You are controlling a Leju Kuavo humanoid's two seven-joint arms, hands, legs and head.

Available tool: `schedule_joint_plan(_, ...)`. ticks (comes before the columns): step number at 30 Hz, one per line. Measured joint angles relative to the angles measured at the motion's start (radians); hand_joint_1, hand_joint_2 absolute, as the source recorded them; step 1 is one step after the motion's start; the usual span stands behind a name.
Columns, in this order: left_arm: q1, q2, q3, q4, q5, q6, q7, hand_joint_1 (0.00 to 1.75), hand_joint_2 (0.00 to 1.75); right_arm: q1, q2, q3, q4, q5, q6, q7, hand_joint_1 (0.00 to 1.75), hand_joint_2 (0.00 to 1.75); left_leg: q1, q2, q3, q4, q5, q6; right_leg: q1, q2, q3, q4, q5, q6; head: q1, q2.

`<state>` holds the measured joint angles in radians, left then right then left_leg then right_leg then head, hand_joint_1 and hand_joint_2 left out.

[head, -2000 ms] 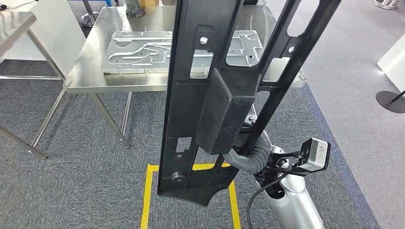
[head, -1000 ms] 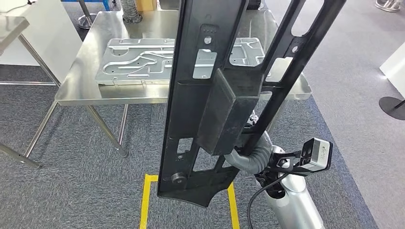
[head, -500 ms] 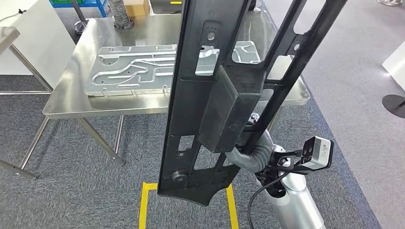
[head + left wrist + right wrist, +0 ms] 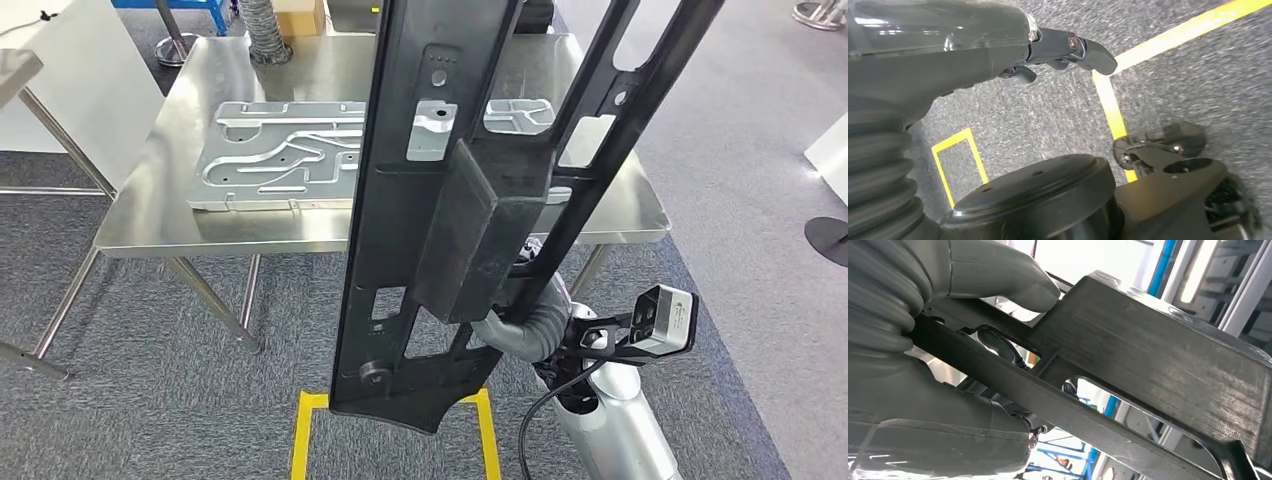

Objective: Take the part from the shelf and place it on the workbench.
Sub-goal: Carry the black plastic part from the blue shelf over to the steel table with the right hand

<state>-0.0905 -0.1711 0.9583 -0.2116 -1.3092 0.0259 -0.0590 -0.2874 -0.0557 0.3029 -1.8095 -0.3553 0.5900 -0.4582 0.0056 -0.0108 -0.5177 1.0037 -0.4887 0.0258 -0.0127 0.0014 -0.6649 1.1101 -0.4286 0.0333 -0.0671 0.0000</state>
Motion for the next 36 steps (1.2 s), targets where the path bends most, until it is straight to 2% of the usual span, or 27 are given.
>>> schedule_joint_plan(1, 0.0, 0.0, 0.0, 0.0, 0.0, -0.001, 0.0, 0.0, 1.75, 0.0, 0.0, 0.0, 0.0, 0.0, 0.0, 0.0, 1.71, 1.75, -0.002, -0.001, 0.006, 0.001, -0.008, -0.005, 0.003, -0.001, 0.02, -0.052, 0.02, -0.005, 0.0, 0.0)
schedule_joint_plan(2, 0.0, 0.0, 0.0, 0.0, 0.0, -0.001, 0.001, 0.0, 1.75, 0.001, 0.0, 0.0, -0.001, -0.001, 0.0, 0.0, 1.71, 1.75, -0.003, 0.0, 0.008, 0.001, -0.015, -0.011, 0.005, 0.0, 0.032, -0.08, 0.025, -0.011, 0.0, 0.0)
schedule_joint_plan(3, 0.0, 0.0, 0.0, 0.0, 0.0, -0.002, 0.001, 0.0, 1.75, 0.001, 0.0, 0.0, -0.001, -0.001, 0.0, 0.001, 1.71, 1.75, -0.004, 0.001, 0.009, 0.0, -0.02, -0.017, 0.008, 0.001, 0.036, -0.088, 0.015, -0.017, 0.0, 0.0)
schedule_joint_plan(5, -0.002, 0.0, 0.0, 0.0, 0.0, -0.002, 0.001, 0.0, 1.75, 0.003, -0.001, 0.0, -0.003, -0.001, 0.0, 0.002, 1.71, 1.75, -0.003, 0.003, 0.017, -0.003, -0.029, -0.028, 0.005, 0.004, 0.042, -0.096, 0.008, -0.027, 0.0, 0.0)
schedule_joint_plan(7, -0.003, 0.0, 0.0, 0.0, 0.0, -0.001, 0.0, 0.0, 1.75, 0.003, -0.001, 0.0, -0.005, -0.001, 0.0, 0.002, 1.71, 1.75, -0.002, 0.005, 0.002, 0.042, -0.054, -0.039, 0.0, 0.003, 0.056, -0.104, 0.002, -0.039, 0.0, 0.0)
schedule_joint_plan(8, -0.004, 0.001, 0.0, 0.0, 0.001, -0.001, -0.001, 0.0, 1.75, 0.003, -0.001, 0.0, -0.005, -0.001, 0.0, 0.002, 1.71, 1.75, 0.0, 0.005, -0.025, 0.096, -0.077, -0.044, 0.0, 0.002, 0.063, -0.106, -0.003, -0.043, 0.0, 0.0)
schedule_joint_plan(10, -0.008, 0.001, 0.001, 0.0, 0.002, -0.001, -0.003, 0.0, 1.75, 0.005, -0.001, 0.0, -0.005, -0.001, 0.0, 0.002, 1.71, 1.75, 0.002, 0.005, -0.109, 0.236, -0.124, -0.051, 0.001, 0.0, 0.075, -0.107, -0.014, -0.048, 0.0, 0.0)
schedule_joint_plan(11, -0.011, 0.001, 0.001, 0.0, 0.001, -0.001, -0.004, 0.0, 1.75, 0.007, -0.001, 0.0, -0.005, -0.001, 0.0, 0.002, 1.71, 1.75, 0.002, 0.005, -0.142, 0.282, -0.128, -0.053, 0.001, -0.001, 0.082, -0.107, -0.021, -0.048, 0.0, 0.0)
schedule_joint_plan(12, -0.013, 0.001, 0.002, 0.0, 0.001, -0.001, -0.003, 0.0, 1.75, 0.008, -0.001, 0.0, -0.005, -0.001, 0.0, 0.002, 1.71, 1.75, 0.002, 0.006, -0.16, 0.294, -0.111, -0.054, 0.001, 0.0, 0.091, -0.106, -0.028, -0.048, 0.0, 0.0)
schedule_joint_plan(13, -0.013, 0.001, 0.002, 0.0, 0.0, -0.001, -0.003, 0.0, 1.75, 0.01, -0.001, 0.0, -0.005, -0.001, 0.0, 0.002, 1.71, 1.75, 0.003, 0.006, -0.157, 0.263, -0.072, -0.052, 0.001, 0.001, 0.103, -0.106, -0.035, -0.046, 0.0, 0.0)
schedule_joint_plan(15, -0.009, 0.002, 0.002, 0.0, 0.0, -0.001, -0.001, 0.0, 1.75, 0.01, -0.001, 0.0, -0.005, -0.001, 0.0, 0.002, 1.71, 1.75, 0.003, 0.006, -0.118, 0.137, 0.024, -0.046, 0.002, 0.004, 0.125, -0.106, -0.052, -0.041, 0.0, 0.0)
schedule_joint_plan(16, -0.007, 0.002, 0.002, 0.0, -0.001, -0.001, 0.0, 0.0, 1.75, 0.01, -0.001, 0.0, -0.005, -0.002, 0.0, 0.001, 1.71, 1.75, 0.001, 0.006, -0.098, 0.079, 0.053, -0.041, 0.003, 0.006, 0.13, -0.105, -0.059, -0.037, 0.0, 0.0)
schedule_joint_plan(17, -0.006, 0.002, 0.002, 0.0, -0.001, -0.001, 0.0, 0.0, 1.75, 0.01, -0.001, 0.0, -0.005, -0.002, 0.001, 0.001, 1.71, 1.75, 0.0, 0.006, -0.087, 0.045, 0.063, -0.036, 0.004, 0.006, 0.13, -0.104, -0.063, -0.032, 0.0, 0.0)
schedule_joint_plan(18, -0.004, 0.002, 0.003, 0.0, -0.001, -0.002, 0.001, 0.0, 1.75, 0.011, -0.001, -0.001, -0.005, -0.002, 0.001, 0.001, 1.71, 1.75, -0.002, 0.006, -0.083, 0.032, 0.057, -0.03, 0.006, 0.007, 0.127, -0.103, -0.065, -0.027, 0.0, 0.0)
schedule_joint_plan(21, -0.004, 0.001, 0.003, 0.0, -0.001, -0.002, 0.001, 0.0, 1.75, 0.012, -0.001, -0.001, -0.007, -0.001, 0.001, 0.001, 1.71, 1.75, -0.001, 0.003, -0.078, 0.016, 0.048, -0.012, 0.005, 0.005, 0.123, -0.098, -0.074, -0.011, 0.0, 0.0)
schedule_joint_plan(22, -0.004, 0.001, 0.003, 0.0, -0.002, -0.002, 0.001, 0.0, 1.75, 0.011, -0.001, -0.002, -0.008, -0.001, 0.0, 0.001, 1.71, 1.75, 0.001, 0.002, -0.072, 0.011, 0.047, -0.006, 0.004, 0.004, 0.113, -0.074, -0.087, -0.006, 0.0, 0.0)
schedule_joint_plan(23, -0.005, 0.0, 0.003, 0.0, -0.003, -0.002, 0.001, 0.0, 1.75, 0.011, -0.001, -0.002, -0.009, -0.001, 0.0, 0.0, 1.71, 1.75, 0.003, 0.003, -0.065, 0.007, 0.044, -0.001, 0.003, 0.003, 0.089, -0.026, -0.108, -0.001, 0.0, 0.0)
schedule_joint_plan(25, -0.004, 0.0, 0.003, 0.0, -0.004, -0.002, 0.001, 0.0, 1.75, 0.014, -0.001, -0.003, -0.009, -0.001, 0.0, 0.0, 1.71, 1.75, 0.001, 0.004, -0.054, 0.006, 0.035, 0.006, 0.001, 0.003, 0.007, 0.114, -0.155, 0.004, 0.0, 0.0)
schedule_joint_plan(26, -0.003, 0.0, 0.003, 0.0, -0.004, -0.002, 0.001, 0.0, 1.75, 0.017, -0.002, -0.003, -0.009, -0.001, 0.0, 0.0, 1.71, 1.75, 0.0, 0.004, -0.048, 0.007, 0.03, 0.008, 0.0, 0.003, -0.032, 0.171, -0.164, 0.005, 0.0, 0.0)
schedule_joint_plan(27, -0.002, 0.0, 0.003, 0.0, -0.004, -0.002, 0.001, 0.0, 1.75, 0.019, -0.002, -0.003, -0.009, -0.001, 0.0, 0.0, 1.71, 1.75, 0.0, 0.003, -0.041, 0.007, 0.024, 0.008, 0.0, 0.003, -0.055, 0.193, -0.152, 0.005, 0.0, 0.0)
schedule_joint_plan(28, -0.002, 0.0, 0.003, 0.0, -0.004, -0.002, 0.001, 0.0, 1.75, 0.02, -0.002, -0.004, -0.009, -0.001, 0.0, 0.0, 1.71, 1.75, -0.001, 0.002, -0.031, 0.007, 0.017, 0.008, 0.0, 0.003, -0.058, 0.173, -0.119, 0.003, 0.0, 0.0)
schedule_joint_plan(30, -0.002, 0.0, 0.003, 0.0, -0.004, -0.003, 0.001, 0.0, 1.75, 0.02, -0.002, -0.004, -0.009, -0.001, 0.0, 0.0, 1.71, 1.75, -0.003, -0.001, -0.01, 0.006, 0.002, 0.004, 0.002, 0.003, -0.016, 0.045, -0.024, -0.007, 0.0, 0.0)
schedule_joint_plan(31, -0.002, -0.001, 0.003, 0.0, -0.004, -0.003, 0.001, 0.0, 1.75, 0.02, -0.002, -0.005, -0.009, -0.001, 0.0, 0.0, 1.71, 1.75, -0.005, -0.002, -0.001, 0.007, -0.006, 0.001, 0.005, 0.003, 0.009, -0.019, 0.008, -0.014, 0.0, 0.0)
schedule_joint_plan(32, -0.003, -0.002, 0.003, 0.001, -0.004, -0.003, 0.001, 0.0, 1.75, 0.02, -0.002, -0.005, -0.01, -0.001, 0.0, 0.0, 1.71, 1.75, -0.006, -0.002, 0.003, 0.007, -0.012, -0.003, 0.009, 0.002, 0.027, -0.061, 0.021, -0.019, 0.0, 0.0)
schedule_joint_plan(33, -0.003, -0.002, 0.003, 0.001, -0.004, -0.004, 0.001, 0.0, 1.75, 0.019, -0.002, -0.006, -0.01, -0.001, 0.0, 0.0, 1.71, 1.75, -0.007, -0.001, 0.005, 0.006, -0.017, -0.008, 0.012, 0.002, 0.035, -0.08, 0.02, -0.024, 0.0, 0.0)
schedule_joint_plan(34, -0.004, -0.002, 0.003, 0.001, -0.004, -0.004, 0.001, 0.0, 1.75, 0.019, -0.002, -0.006, -0.011, -0.001, 0.0, 0.0, 1.71, 1.75, -0.007, -0.001, 0.007, 0.005, -0.019, -0.012, 0.014, 0.003, 0.037, -0.085, 0.014, -0.027, 0.0, 0.0)
schedule_joint_plan(36, -0.006, -0.002, 0.003, 0.0, -0.004, -0.004, 0.002, 0.0, 1.75, 0.019, -0.002, -0.008, -0.013, -0.001, 0.0, 0.0, 1.71, 1.75, -0.007, 0.002, 0.012, 0.005, -0.027, -0.023, 0.01, 0.005, 0.046, -0.097, 0.009, -0.034, 0.0, 0.0)
